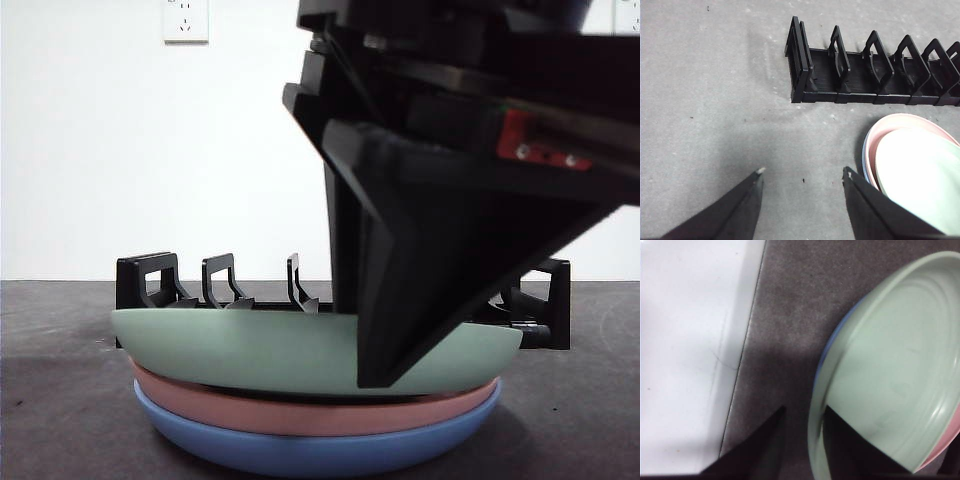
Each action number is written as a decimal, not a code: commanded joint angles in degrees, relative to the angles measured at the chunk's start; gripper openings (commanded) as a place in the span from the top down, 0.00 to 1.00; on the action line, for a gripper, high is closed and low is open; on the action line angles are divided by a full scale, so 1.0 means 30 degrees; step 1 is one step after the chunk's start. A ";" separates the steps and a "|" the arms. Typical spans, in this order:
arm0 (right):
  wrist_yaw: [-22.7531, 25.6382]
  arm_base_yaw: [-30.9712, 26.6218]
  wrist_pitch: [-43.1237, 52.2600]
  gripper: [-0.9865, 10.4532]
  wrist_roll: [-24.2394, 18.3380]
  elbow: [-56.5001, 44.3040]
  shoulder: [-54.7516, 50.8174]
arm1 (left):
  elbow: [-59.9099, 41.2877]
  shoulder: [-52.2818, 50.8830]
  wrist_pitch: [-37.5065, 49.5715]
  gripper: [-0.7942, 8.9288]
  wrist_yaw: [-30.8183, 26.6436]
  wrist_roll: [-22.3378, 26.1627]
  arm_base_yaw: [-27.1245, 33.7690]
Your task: Place the plate
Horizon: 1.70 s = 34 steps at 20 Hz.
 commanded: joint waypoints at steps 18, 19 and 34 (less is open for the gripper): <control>-0.1450 -1.0229 0.2856 0.68 0.5275 0.3759 -0.4634 | 0.0211 0.0109 0.4036 0.66 -0.0102 0.0066 -0.0080; -0.2259 -1.1591 0.3206 0.68 0.5340 0.3759 -0.4911 | 0.0211 0.0117 0.4590 0.66 -0.0102 0.0066 -0.0080; -0.8291 -1.9132 0.4641 0.90 0.7890 0.3759 -0.5479 | 0.0211 0.1749 0.9537 0.91 0.0437 0.2178 -0.0087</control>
